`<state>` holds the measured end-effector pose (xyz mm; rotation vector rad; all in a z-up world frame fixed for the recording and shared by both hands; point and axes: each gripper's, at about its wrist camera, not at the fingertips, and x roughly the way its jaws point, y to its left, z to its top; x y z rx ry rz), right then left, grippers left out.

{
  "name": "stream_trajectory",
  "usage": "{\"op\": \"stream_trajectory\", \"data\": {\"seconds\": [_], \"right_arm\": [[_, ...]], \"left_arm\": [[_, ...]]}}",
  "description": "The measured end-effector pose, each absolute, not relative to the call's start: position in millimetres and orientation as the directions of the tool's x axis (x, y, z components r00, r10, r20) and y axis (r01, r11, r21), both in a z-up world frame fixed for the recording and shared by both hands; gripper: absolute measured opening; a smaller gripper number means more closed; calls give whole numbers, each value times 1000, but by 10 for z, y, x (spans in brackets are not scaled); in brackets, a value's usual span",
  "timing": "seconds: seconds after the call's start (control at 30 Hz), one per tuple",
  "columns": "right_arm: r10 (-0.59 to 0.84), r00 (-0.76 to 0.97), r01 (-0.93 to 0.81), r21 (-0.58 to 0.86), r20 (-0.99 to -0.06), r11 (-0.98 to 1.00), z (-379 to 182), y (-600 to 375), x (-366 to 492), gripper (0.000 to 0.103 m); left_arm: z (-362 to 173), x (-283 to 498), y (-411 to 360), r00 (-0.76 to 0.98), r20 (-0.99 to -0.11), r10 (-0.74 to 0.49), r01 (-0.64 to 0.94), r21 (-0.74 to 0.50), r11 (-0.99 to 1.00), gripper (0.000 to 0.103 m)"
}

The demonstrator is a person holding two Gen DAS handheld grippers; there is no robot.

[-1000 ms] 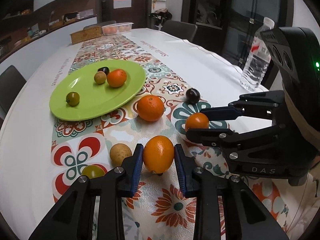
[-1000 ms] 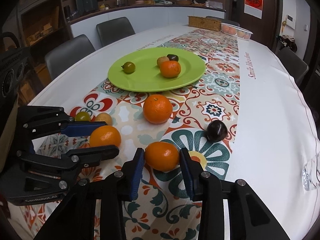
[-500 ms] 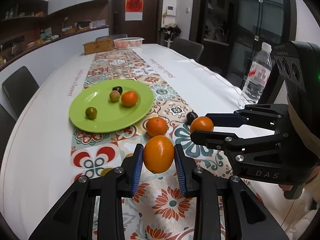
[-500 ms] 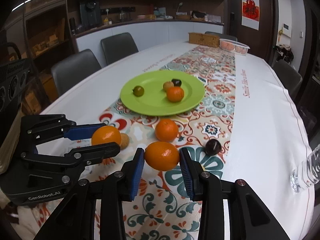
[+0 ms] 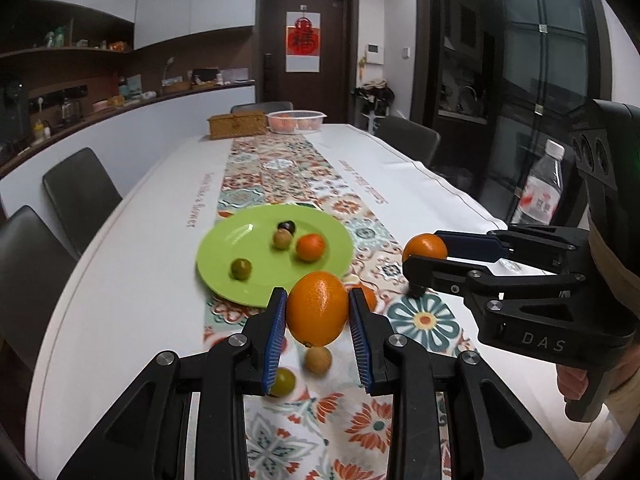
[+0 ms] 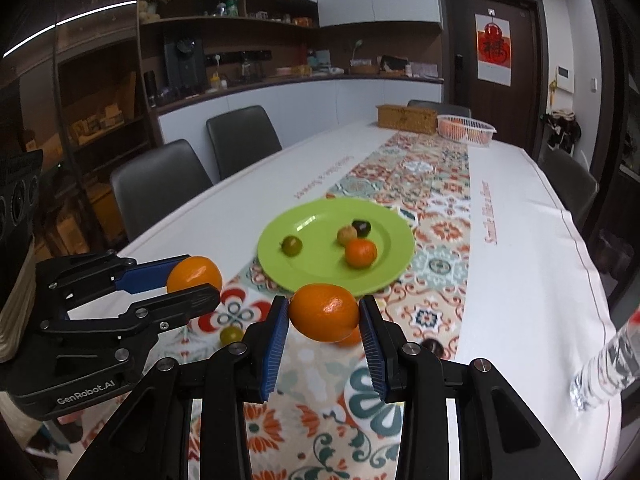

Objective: Organize fruits
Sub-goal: 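Lift and carry both mandarins over the green plate with both tools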

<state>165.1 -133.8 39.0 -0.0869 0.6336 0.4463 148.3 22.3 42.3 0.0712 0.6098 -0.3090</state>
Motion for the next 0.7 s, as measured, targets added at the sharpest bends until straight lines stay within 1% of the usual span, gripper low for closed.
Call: {"op": "stream_trajectory", "data": {"seconds": [0.37, 0.7], "right_arm": [[380, 723, -428, 57, -578, 902, 511, -1166, 1981, 37], [379, 709, -443, 43, -594, 896, 523, -948, 2332, 37]], "left_arm": [[540, 1771, 439, 791, -567, -229, 263, -23, 965, 31], [495, 2181, 672, 768, -591, -249, 251, -80, 965, 31]]}}
